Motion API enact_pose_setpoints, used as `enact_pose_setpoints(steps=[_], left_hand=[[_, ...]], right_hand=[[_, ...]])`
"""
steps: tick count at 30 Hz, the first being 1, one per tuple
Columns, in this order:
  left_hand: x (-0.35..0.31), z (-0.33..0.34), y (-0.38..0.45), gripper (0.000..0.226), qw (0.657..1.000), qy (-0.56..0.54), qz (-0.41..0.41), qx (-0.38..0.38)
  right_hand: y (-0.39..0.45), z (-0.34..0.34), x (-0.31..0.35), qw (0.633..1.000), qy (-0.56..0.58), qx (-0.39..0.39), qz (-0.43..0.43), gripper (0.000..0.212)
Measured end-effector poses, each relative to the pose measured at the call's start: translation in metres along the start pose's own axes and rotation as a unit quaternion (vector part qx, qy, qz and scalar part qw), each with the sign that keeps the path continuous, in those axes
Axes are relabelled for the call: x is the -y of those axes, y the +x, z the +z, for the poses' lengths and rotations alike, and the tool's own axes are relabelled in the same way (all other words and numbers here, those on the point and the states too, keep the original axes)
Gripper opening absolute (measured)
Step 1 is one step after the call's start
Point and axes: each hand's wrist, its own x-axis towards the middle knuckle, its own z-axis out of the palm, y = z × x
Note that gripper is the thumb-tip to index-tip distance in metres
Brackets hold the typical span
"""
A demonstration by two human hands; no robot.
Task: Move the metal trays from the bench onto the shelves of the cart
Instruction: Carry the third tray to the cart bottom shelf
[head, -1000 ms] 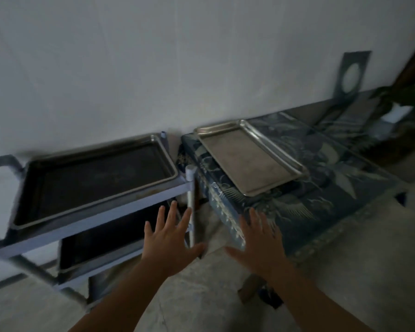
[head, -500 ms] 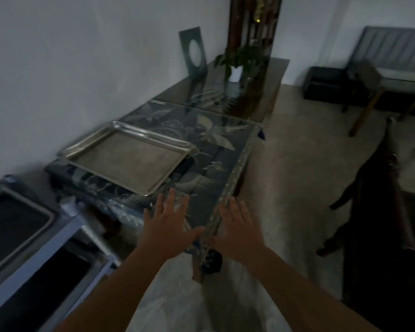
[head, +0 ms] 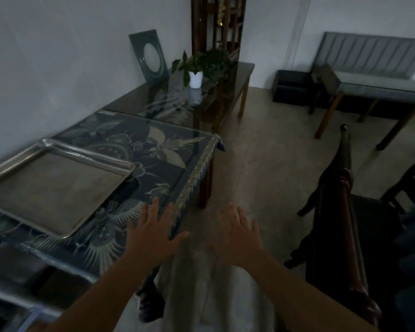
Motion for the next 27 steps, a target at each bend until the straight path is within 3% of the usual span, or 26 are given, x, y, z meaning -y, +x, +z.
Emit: enact_pose_setpoints(steps=[7, 12, 17, 27], left_hand=[[0.027, 0.008, 0.052, 0.116, 0.998, -0.005, -0.066, -0.013], [0.072, 0.013, 0.101, 0.114, 0.990, -0.002, -0.136, -0.033], [0.115, 0.000, 0.130, 0.119, 0.977, -0.004, -0.210, -0.035], [0.184, 0.016, 0.130, 0.106, 0.904, -0.080, -0.417, -0.048]], right_hand=[[0.093, -0.006, -0.002, 0.998, 0.000, 0.015, -0.069, 0.109], [0.178, -0.018, 0.038, 0.984, -0.032, 0.073, -0.156, 0.117], [0.248, -0.026, 0.088, 0.969, -0.083, 0.077, -0.221, 0.116], [0.368, 0.014, 0.172, 0.923, -0.108, 0.137, -0.343, 0.112]])
